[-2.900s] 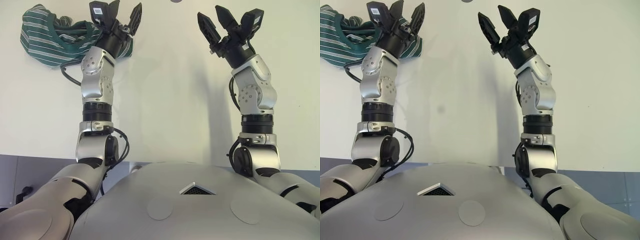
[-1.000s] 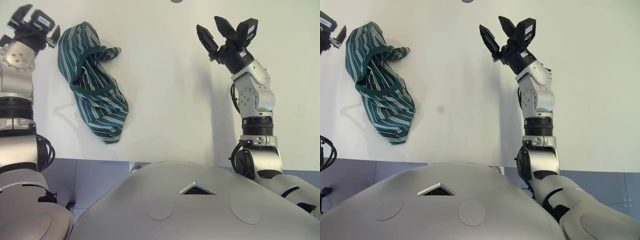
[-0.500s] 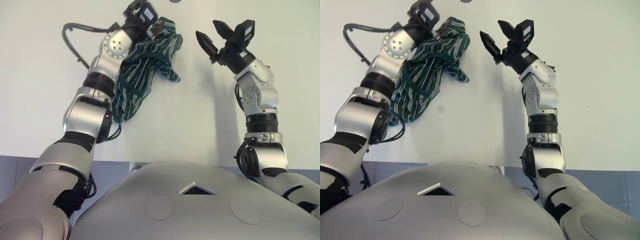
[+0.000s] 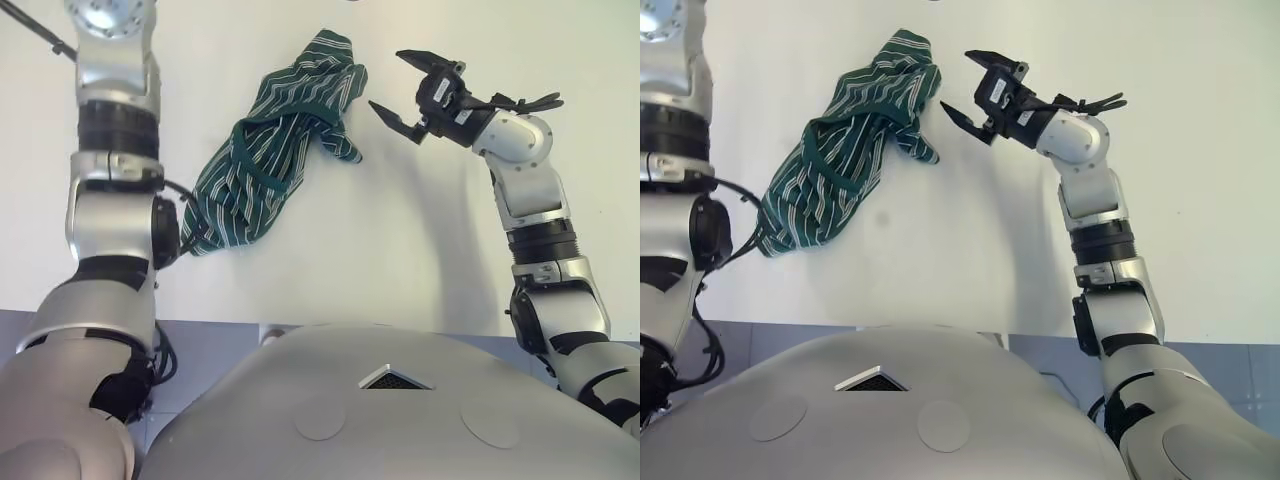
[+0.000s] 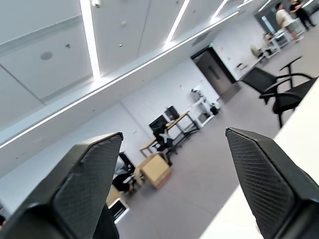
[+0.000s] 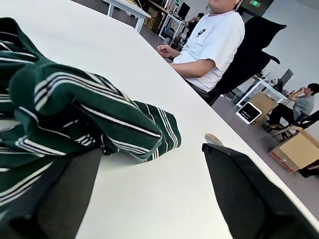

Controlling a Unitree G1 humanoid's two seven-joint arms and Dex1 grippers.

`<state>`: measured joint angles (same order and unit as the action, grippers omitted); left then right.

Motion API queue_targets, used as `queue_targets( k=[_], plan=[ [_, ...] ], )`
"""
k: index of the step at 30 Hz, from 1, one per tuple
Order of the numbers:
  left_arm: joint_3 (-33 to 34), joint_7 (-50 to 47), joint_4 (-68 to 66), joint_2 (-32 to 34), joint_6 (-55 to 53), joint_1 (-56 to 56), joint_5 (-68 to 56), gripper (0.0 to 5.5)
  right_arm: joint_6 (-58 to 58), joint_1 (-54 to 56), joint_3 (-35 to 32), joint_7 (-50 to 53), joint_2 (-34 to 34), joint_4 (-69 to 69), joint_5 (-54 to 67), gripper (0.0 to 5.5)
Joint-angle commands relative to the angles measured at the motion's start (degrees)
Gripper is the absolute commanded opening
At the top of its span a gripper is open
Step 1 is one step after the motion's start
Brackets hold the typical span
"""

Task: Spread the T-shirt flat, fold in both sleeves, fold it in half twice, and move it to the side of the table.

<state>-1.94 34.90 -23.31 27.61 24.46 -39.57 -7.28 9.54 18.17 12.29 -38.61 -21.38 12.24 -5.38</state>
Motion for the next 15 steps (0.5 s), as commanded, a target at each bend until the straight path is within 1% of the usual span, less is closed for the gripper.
queue_targets(
  k=[1, 3, 5, 9, 12, 15],
  plan=[
    [0.56, 18.51, 40.03, 20.27, -18.53, 28.72, -16.14, 3.81, 7.12, 1.79, 4.87, 5.09, -0.98, 0.19, -10.03, 3.74],
    [3.09, 23.52, 49.43, 26.33, -22.37, 39.55, -19.95, 3.81, 8.63, 2.01, 5.65, 6.91, -0.99, 1.00, -12.21, 3.74],
    [5.60, 27.59, 54.17, 30.51, -23.87, 46.51, -20.47, 3.81, 9.77, 2.12, 6.50, 8.37, -0.70, 1.42, -14.19, 3.74],
    [10.29, 33.40, 59.18, 35.21, -23.77, 57.60, -16.55, 3.81, 11.89, 3.10, 8.47, 11.43, 0.22, 3.41, -17.91, 3.74],
    [10.95, 34.41, 60.30, 36.45, -20.58, 60.58, -9.68, 3.81, 13.16, 4.44, 9.43, 14.08, 0.94, 5.02, -20.09, 3.74],
    [8.72, 31.81, 59.01, 35.00, -18.87, 58.82, -3.58, 3.81, 14.03, 5.38, 10.41, 15.32, 1.21, 6.10, -21.78, 3.74]
  ],
)
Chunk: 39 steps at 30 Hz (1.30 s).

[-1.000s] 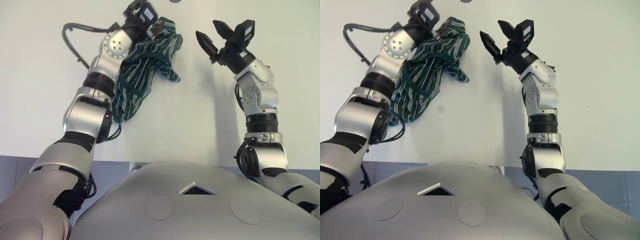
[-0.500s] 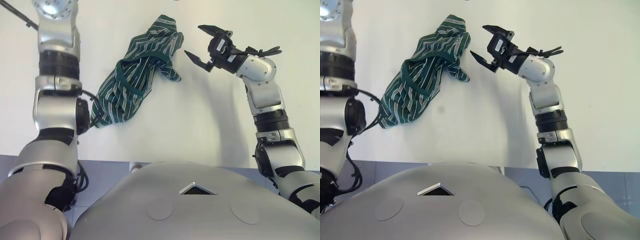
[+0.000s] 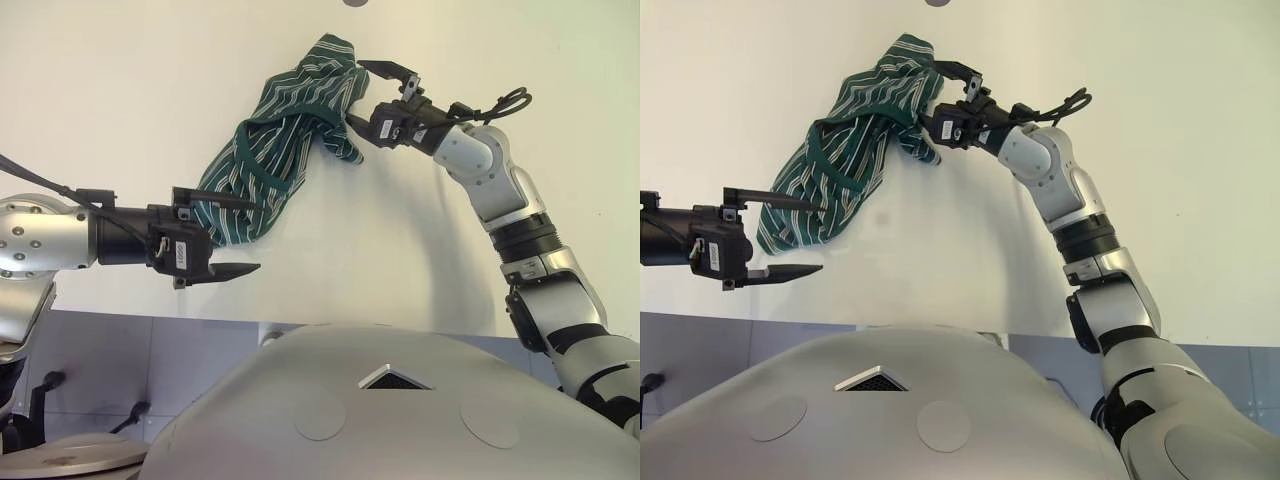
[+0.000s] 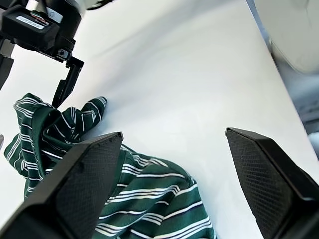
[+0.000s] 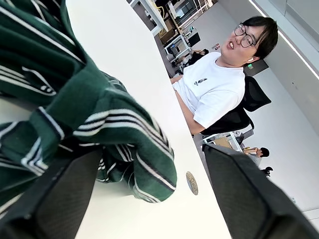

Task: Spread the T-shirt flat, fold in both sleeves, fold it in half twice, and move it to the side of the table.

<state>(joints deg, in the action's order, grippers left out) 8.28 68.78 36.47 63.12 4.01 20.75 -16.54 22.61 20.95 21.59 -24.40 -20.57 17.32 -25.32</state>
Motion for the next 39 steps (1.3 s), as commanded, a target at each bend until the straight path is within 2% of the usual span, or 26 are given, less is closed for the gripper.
queue_targets(
  k=[1, 5, 11, 12, 14, 20, 27, 33, 39],
  plan=[
    [-2.40, -2.92, -1.38, -1.07, 1.96, -2.33, 7.35, 3.81, 1.16, 2.52, 1.21, 1.22, 0.30, 1.08, -1.96, 3.74],
    [-6.67, -5.33, 0.06, -3.26, 1.40, -1.33, 11.30, 3.81, 1.88, 2.23, 1.07, 1.42, -0.50, 1.46, -1.90, 3.74],
    [-9.20, -6.17, -4.35, -2.47, 5.49, 1.93, 18.57, 3.81, 1.88, 2.50, 0.85, 1.39, -0.98, 1.23, -1.40, 3.74],
    [-9.67, -7.23, -6.40, -2.72, 6.22, 1.01, 20.94, 3.84, 1.83, 2.53, 0.78, 1.45, -0.99, 1.20, -1.33, 3.54],
    [-11.10, -8.86, -9.72, -3.68, 7.43, -1.23, 24.18, 3.84, 1.82, 2.60, 0.74, 1.62, -1.04, 1.43, -1.38, 3.51],
    [-15.08, -11.83, -12.88, -6.79, 8.29, -4.10, 27.29, 3.84, 2.04, 2.95, 0.78, 1.78, -1.09, 2.00, -1.38, 2.43],
    [-15.30, -11.89, -11.93, -8.50, 5.95, -5.94, 23.46, 2.75, 2.01, 2.91, 0.72, 2.03, -1.08, 2.18, -1.49, 1.19],
    [-16.14, -14.28, -16.83, -7.37, 9.56, -7.05, 29.62, 1.73, 2.09, 2.67, 0.55, 1.91, -1.19, 2.41, -0.77, 0.06],
    [-15.15, -12.40, -13.88, -8.51, 7.31, -6.52, 22.38, 0.68, 1.95, 2.76, 0.05, 1.87, -1.50, 2.71, -0.30, 0.00]
  ],
)
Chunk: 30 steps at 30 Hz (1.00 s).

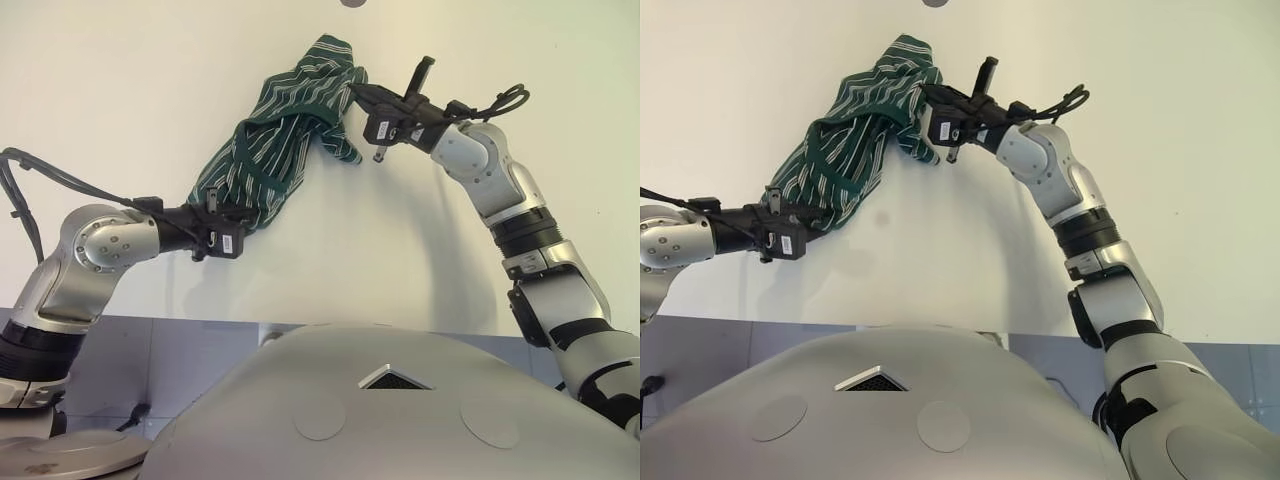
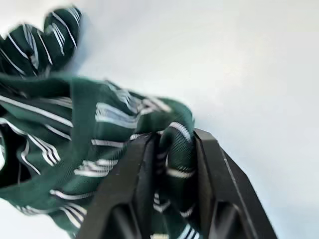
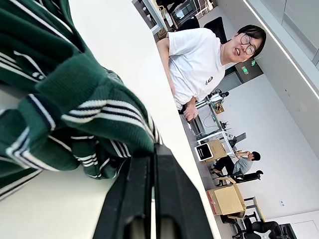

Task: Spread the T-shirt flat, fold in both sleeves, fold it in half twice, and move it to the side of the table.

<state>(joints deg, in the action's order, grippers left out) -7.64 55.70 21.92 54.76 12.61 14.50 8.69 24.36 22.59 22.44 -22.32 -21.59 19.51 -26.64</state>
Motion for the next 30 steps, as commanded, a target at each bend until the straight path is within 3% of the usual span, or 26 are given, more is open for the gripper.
queue_targets(
  k=[1, 4, 13, 25, 30],
  plan=[
    [1.11, 0.77, 0.62, -0.40, -1.93, -0.56, -4.51, 0.52, 0.17, 1.12, -0.89, -0.19, -0.53, 0.56, 1.09, 0.00],
    [2.77, 0.91, -0.47, -0.86, -3.39, -1.68, -8.97, 0.03, 0.12, 1.14, -1.12, -0.26, -0.86, 0.66, 1.42, 0.00],
    [8.03, 2.92, -3.91, -3.15, -8.83, -5.69, -23.97, 0.03, -0.36, 1.22, -4.25, -2.10, -3.08, 0.02, 5.25, 0.00],
    [19.51, 2.16, -9.22, -7.59, -19.13, -14.02, -41.71, 0.03, -6.38, 2.45, -13.29, -13.10, -8.04, -5.06, 20.53, 0.00],
    [22.86, -4.98, -17.00, -9.29, -18.17, -27.42, -39.15, 0.03, -13.12, 7.46, -18.69, -17.75, -10.41, -11.64, 28.68, 0.00]
  ],
)
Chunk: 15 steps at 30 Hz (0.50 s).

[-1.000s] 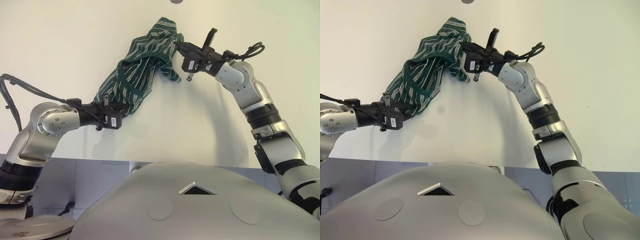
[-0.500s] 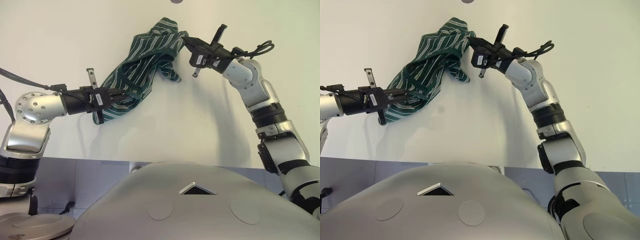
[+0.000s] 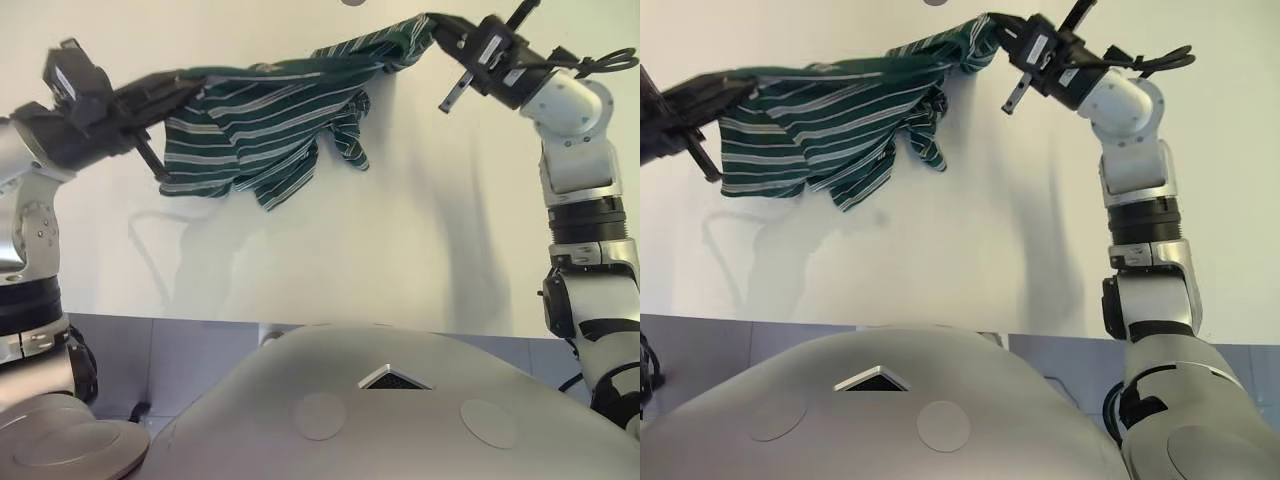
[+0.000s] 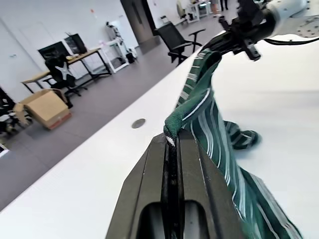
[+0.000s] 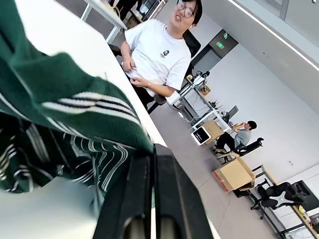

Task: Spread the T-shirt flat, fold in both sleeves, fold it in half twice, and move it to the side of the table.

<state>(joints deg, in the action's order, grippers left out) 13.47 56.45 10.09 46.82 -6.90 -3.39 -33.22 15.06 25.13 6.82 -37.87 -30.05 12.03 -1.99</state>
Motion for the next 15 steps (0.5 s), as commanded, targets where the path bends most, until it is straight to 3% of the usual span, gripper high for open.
queue_targets(
  k=[1, 8, 15],
  plan=[
    [1.80, -8.37, -7.92, -1.79, 2.84, -13.42, 5.04, 0.03, -4.95, 7.21, -3.86, -2.28, -2.37, -5.60, 4.68, 0.00],
    [-0.57, -10.99, -20.56, -3.61, 12.78, -31.16, 12.67, 0.03, -14.14, 22.71, -8.36, -1.04, -3.43, -4.82, 8.40, 0.00],
    [-7.44, -10.34, -54.17, -6.87, 26.24, -61.37, 23.57, 0.03, -7.82, 46.16, -7.15, 2.91, -3.73, 25.12, 1.60, 0.00]
  ],
)
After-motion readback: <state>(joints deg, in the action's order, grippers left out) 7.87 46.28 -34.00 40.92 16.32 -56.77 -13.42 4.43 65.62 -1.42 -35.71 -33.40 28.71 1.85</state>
